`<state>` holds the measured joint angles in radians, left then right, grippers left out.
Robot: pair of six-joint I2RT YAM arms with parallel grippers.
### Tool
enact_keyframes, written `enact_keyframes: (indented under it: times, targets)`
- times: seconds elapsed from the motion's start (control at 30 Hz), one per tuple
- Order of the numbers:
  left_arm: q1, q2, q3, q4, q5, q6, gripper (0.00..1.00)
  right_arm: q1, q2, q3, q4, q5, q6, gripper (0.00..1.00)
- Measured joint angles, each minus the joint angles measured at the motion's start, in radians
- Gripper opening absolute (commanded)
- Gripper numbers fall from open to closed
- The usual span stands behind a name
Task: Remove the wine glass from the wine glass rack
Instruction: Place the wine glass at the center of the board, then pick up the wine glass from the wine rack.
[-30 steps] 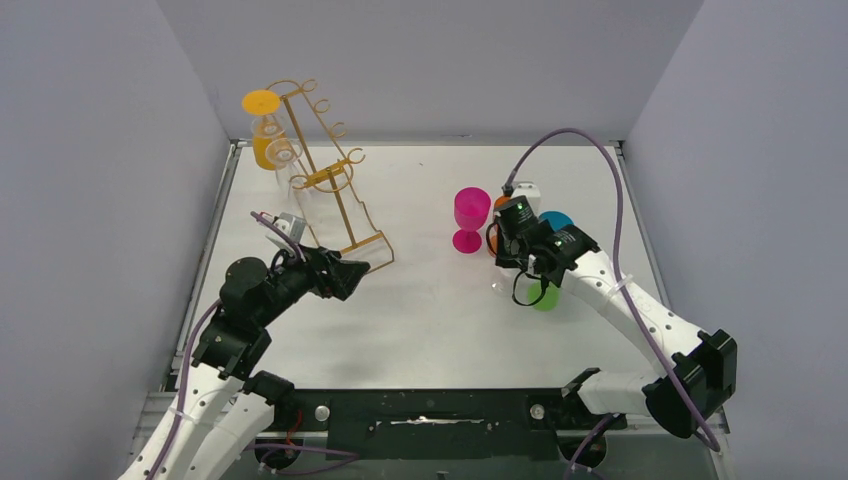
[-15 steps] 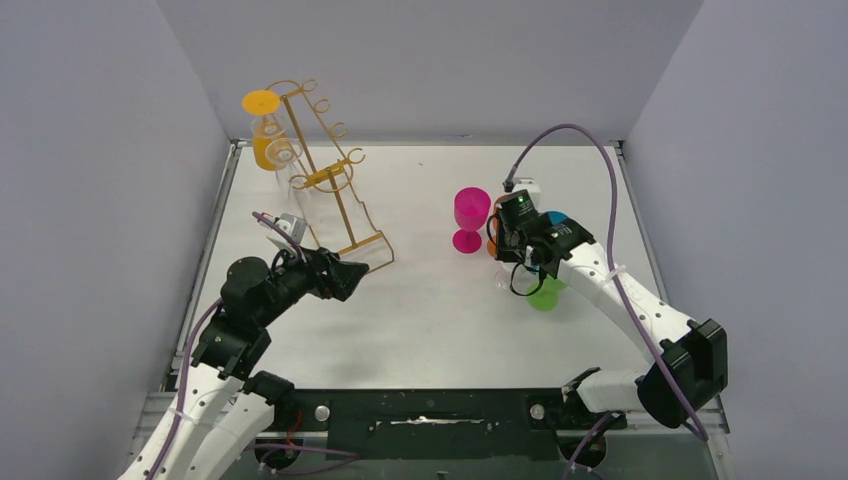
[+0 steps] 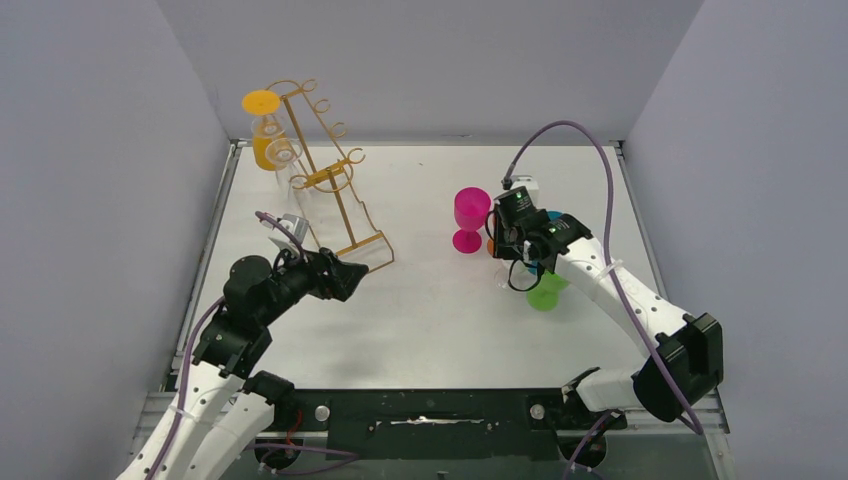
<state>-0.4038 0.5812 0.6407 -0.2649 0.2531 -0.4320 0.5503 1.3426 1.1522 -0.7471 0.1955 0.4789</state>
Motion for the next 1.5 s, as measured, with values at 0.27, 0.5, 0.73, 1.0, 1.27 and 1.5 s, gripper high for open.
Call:
enact_keyframes:
  times: [0.27,0.5,0.73,1.0,1.27,1.5]
  targets:
    - [0.000,0.014,0.017,-0.026,-0.019,0.008,0.83,0.000,0.000,0.020,-0.008,0.008,-0.006,0.35]
    - [0.000,0.021,0.017,-0.033,-0.034,0.014,0.83,0.000,0.000,0.024,-0.010,0.011,-0.008,0.40]
    - [0.000,0.036,0.017,-0.057,-0.064,0.023,0.83,0.000,0.000,0.031,-0.012,0.019,-0.009,0.42]
    - [0.000,0.044,0.018,-0.085,-0.139,0.016,0.83,0.000,-0.011,0.050,-0.017,0.028,-0.011,0.43]
    - [0.000,0.063,0.017,-0.157,-0.328,-0.092,0.83,0.000,-0.156,0.019,0.055,0.009,0.025,0.51]
    - [0.008,0.062,-0.037,-0.201,-0.452,-0.258,0.80,0.000,-0.354,-0.132,0.219,-0.034,0.085,0.68]
